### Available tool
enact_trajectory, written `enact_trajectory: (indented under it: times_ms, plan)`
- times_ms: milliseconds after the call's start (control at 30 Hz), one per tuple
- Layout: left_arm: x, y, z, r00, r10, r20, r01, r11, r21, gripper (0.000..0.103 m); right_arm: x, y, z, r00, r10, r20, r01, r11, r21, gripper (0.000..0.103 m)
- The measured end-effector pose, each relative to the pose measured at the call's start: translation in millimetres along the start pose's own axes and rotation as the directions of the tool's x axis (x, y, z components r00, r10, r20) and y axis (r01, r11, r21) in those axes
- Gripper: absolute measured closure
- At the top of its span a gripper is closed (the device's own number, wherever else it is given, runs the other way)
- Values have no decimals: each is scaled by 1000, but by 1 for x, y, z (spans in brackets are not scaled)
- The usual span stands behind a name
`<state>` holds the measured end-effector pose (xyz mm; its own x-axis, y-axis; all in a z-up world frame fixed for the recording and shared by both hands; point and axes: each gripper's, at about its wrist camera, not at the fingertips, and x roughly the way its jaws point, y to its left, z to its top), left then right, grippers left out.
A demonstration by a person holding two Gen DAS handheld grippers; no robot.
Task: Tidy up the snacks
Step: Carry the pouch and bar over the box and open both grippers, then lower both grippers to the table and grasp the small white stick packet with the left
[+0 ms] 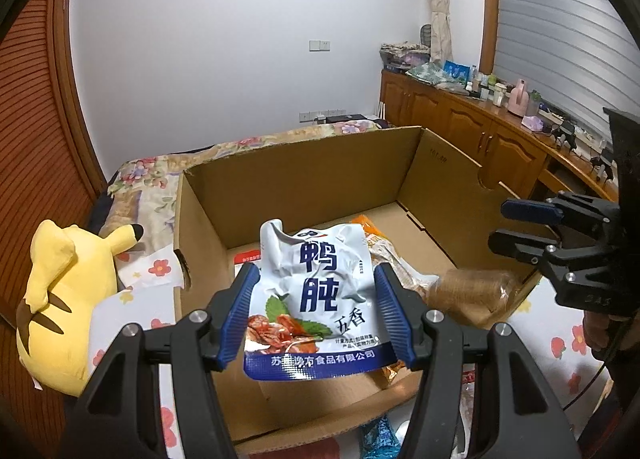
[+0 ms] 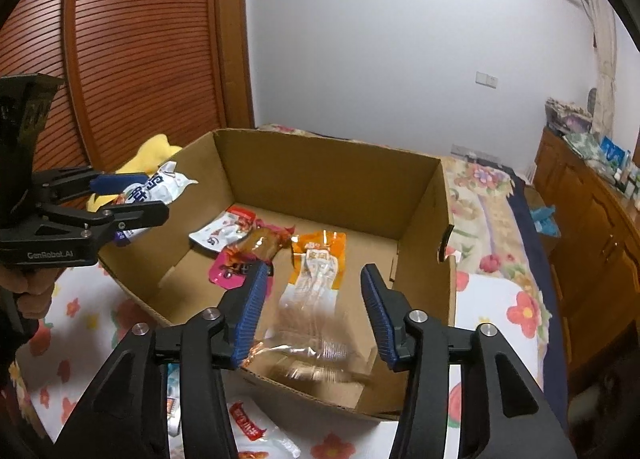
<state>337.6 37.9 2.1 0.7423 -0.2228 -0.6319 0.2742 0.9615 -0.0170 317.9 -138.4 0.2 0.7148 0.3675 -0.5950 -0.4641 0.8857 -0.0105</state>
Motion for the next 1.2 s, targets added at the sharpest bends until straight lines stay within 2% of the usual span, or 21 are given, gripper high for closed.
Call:
enact_trajectory:
  times_ms: [333,600,933,1200]
  plan:
    - [3,-3,4,1000,4,-1,-4,1000,0,40,-15,-2,1,1000,-1,13,1,1000,-1,48]
    - [-22,-10,-5,1000,6,13,-6,1000,9,40,-44,9,-2,1000,10,30,-9,1000,-13,46]
    - [-70,-24,-39,999,6,38,-7,1000,24,37,-90,32,-18,999,7,45,-7,1000,-8,42]
    - [-83,-30,-76,1000,1,10,-1,1000,18,36,-104,50,-49,1000,5,19,-6,1000,19,32]
